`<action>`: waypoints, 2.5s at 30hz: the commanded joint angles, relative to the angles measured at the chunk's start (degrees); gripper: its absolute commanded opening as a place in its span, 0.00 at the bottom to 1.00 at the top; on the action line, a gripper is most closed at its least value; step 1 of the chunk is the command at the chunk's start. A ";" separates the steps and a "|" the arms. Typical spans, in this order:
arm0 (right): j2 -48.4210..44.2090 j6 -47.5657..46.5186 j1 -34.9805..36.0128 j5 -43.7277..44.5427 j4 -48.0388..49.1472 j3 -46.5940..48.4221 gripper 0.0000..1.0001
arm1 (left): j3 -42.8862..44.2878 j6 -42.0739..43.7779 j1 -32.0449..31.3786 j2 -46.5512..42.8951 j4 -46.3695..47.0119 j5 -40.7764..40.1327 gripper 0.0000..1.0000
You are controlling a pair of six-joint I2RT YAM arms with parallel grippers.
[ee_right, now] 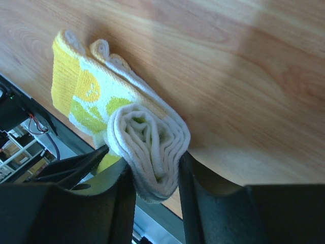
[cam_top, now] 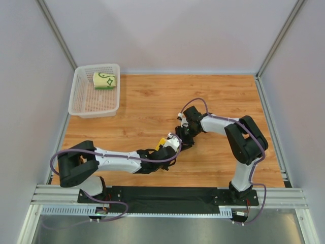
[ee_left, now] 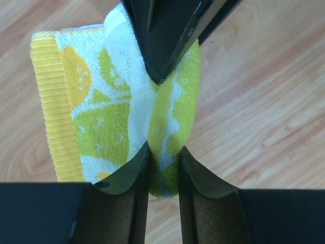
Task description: Roll the towels
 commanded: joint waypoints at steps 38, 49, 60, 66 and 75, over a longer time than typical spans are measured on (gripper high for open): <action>-20.22 1.43 -3.09 -0.01 7.89 -11.22 0.42 | -27.91 -32.16 25.47 -29.07 1.14 38.96 0.00; -22.35 14.27 6.49 -5.58 38.16 -23.73 0.59 | -32.04 -37.98 36.81 -22.93 1.30 48.88 0.00; -11.02 15.95 14.40 1.63 48.72 -22.68 0.59 | -31.25 -37.45 40.24 -9.92 9.91 53.90 0.00; -6.10 16.64 16.87 6.90 52.23 -22.68 0.55 | -31.43 -37.98 41.73 -7.19 12.91 56.53 0.00; -2.83 19.02 18.36 9.11 63.74 -24.69 0.11 | -30.73 -35.61 44.46 -10.26 7.30 56.98 0.01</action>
